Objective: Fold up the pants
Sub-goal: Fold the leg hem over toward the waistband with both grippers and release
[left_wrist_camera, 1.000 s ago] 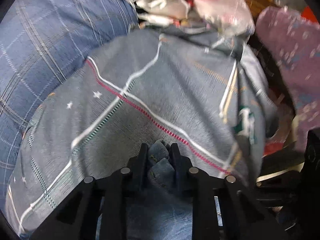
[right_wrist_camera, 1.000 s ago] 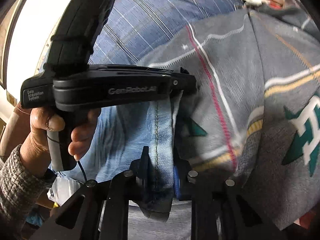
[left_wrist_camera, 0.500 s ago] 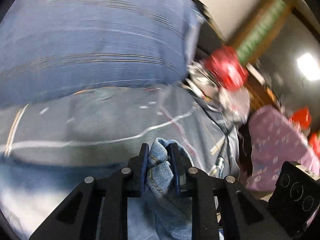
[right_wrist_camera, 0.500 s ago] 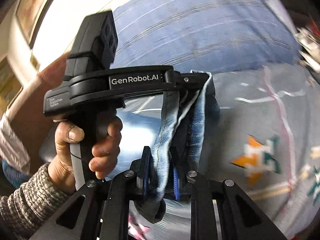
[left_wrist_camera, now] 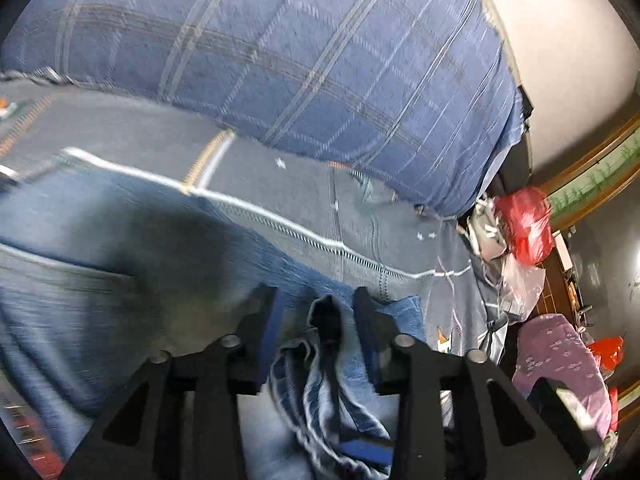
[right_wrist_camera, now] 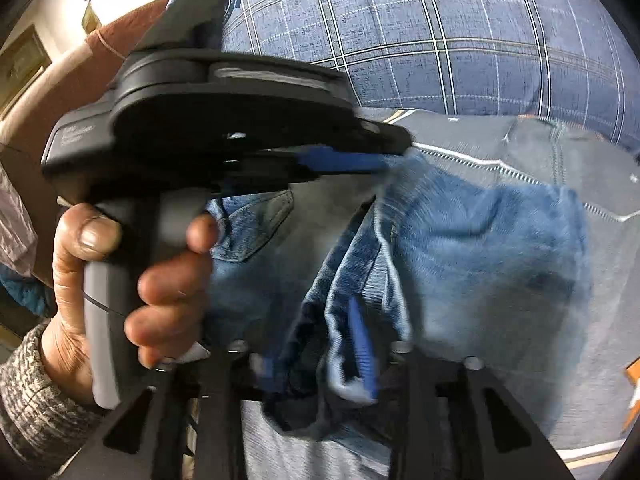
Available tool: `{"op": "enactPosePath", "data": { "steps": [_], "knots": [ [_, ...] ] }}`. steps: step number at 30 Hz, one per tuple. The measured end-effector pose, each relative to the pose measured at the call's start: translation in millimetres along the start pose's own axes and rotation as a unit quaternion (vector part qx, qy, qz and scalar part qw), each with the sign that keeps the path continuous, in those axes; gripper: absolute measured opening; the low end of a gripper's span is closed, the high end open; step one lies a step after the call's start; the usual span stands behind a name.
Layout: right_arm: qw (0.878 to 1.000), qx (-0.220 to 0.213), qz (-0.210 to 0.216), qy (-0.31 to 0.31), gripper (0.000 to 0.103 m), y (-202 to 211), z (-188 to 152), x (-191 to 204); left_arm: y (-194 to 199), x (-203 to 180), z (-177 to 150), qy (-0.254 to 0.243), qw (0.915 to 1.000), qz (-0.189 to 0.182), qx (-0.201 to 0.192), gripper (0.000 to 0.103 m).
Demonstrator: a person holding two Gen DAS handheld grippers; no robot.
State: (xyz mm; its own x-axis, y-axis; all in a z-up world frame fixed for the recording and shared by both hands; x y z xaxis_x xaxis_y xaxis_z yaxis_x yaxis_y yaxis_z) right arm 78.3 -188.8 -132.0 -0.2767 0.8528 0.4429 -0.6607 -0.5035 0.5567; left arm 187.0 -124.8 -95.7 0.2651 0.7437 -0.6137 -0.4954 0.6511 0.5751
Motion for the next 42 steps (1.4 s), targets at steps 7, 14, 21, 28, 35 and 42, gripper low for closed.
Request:
{"op": "enactPosePath", "data": {
  "steps": [7,14,21,28,35,42],
  "knots": [
    [0.994,-0.093,0.055,-0.028,0.057,81.5,36.1,-1.8,52.8,-2.1,5.4,-0.01,0.999,0.014,-0.041,0.039],
    [0.996,-0.057,0.002,-0.069,0.021,59.0,62.1,-58.4,58.2,-56.4,-66.1,-0.054,0.9981,-0.012,-0.029,0.039],
    [0.993,0.051,0.035,-0.105,0.021,-12.4,42.6,-52.2,8.7,-28.5,-114.7,-0.088,0.9872,0.128,0.037,0.039],
    [0.991,0.065,0.012,-0.118,0.02,-54.6,47.1,-62.0,25.6,7.1,-117.9,-0.009,0.9929,0.118,0.015,0.032],
    [0.991,0.012,-0.001,-0.134,0.027,-19.6,71.4,-70.4,41.2,11.0,-124.1,0.022,0.9962,0.082,0.017,0.033],
    [0.996,-0.024,-0.048,-0.067,0.032,69.2,50.9,-71.0,61.4,-16.4,-110.9,-0.029,0.9945,0.096,-0.029,0.035]
  ]
}}
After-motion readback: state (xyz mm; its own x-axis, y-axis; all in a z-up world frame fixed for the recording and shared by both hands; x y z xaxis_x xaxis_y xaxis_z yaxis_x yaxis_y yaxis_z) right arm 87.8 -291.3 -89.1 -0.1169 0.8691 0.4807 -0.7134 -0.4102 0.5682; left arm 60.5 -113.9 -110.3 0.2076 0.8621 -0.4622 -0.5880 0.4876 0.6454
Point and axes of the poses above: each gripper's, at about its wrist camera, not at the fingertips, and y roughly against the way its jaws point, x to its left, z to its top, the point moved 8 cm from there along -y, roughly the way its jaws point, and after that the axes turned 9 degrees about -x, right-handed, at the moved point
